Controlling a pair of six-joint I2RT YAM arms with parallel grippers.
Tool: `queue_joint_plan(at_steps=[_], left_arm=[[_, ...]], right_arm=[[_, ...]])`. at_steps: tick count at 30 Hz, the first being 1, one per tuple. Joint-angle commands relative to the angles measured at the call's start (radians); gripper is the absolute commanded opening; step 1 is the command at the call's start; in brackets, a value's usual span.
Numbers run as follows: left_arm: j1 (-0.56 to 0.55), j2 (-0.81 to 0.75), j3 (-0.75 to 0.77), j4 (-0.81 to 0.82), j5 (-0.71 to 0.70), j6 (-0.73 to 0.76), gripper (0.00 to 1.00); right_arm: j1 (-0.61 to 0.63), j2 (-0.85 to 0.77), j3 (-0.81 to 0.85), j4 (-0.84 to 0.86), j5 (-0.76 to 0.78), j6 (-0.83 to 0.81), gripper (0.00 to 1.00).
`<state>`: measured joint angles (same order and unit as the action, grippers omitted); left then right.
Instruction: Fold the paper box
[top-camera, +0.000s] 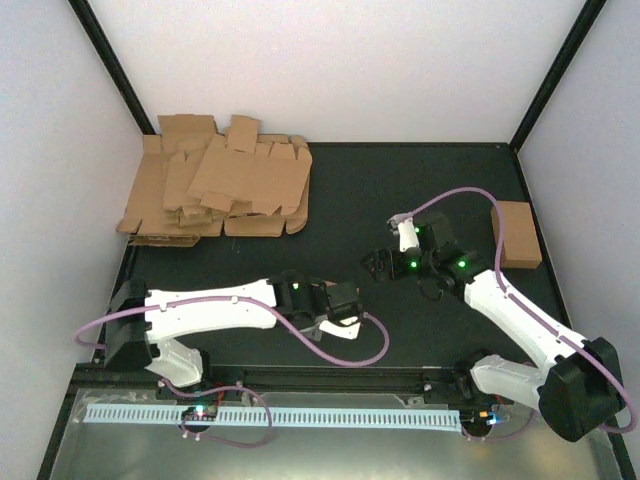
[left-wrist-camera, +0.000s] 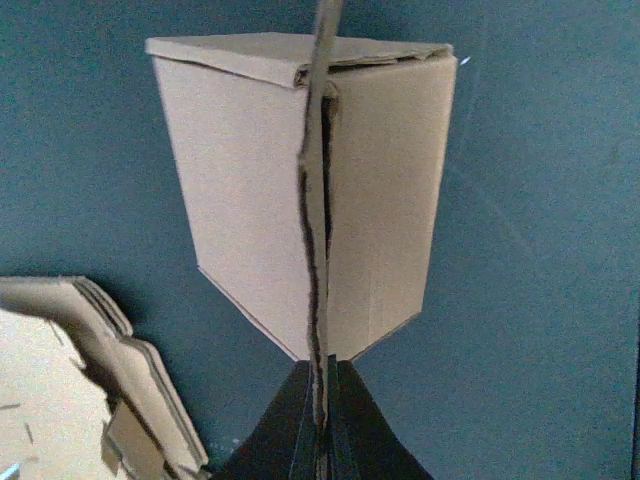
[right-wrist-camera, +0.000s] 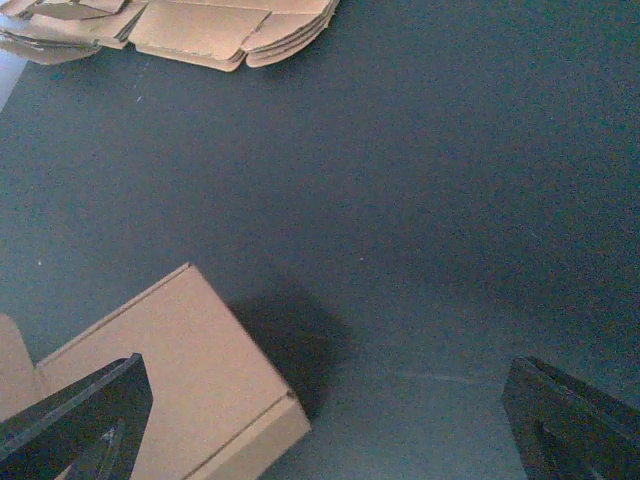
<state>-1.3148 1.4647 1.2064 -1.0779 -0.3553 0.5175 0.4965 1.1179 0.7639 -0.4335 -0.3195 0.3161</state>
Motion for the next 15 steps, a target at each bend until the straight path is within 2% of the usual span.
queue_joint_plan(at_steps=[1, 9, 11, 15], left_arm=[[0.037, 0.044, 0.101, -0.129, -0.073, 0.014, 0.02], [0.056, 0.059, 0.245, -0.183, -0.032, 0.064, 0.02], [0.057, 0.057, 0.248, -0.196, -0.033, 0.065, 0.02], [0.057, 0.052, 0.259, -0.222, -0.024, 0.064, 0.02]], right_arm=[[-0.007, -0.005, -0.006, 0.031, -0.022, -0.003, 0.99], [-0.007, 0.026, -0.026, 0.077, -0.061, -0.019, 0.99], [-0.007, 0.09, -0.008, 0.084, -0.126, -0.031, 0.86], [-0.007, 0.228, 0.01, 0.152, -0.3, -0.009, 0.33]])
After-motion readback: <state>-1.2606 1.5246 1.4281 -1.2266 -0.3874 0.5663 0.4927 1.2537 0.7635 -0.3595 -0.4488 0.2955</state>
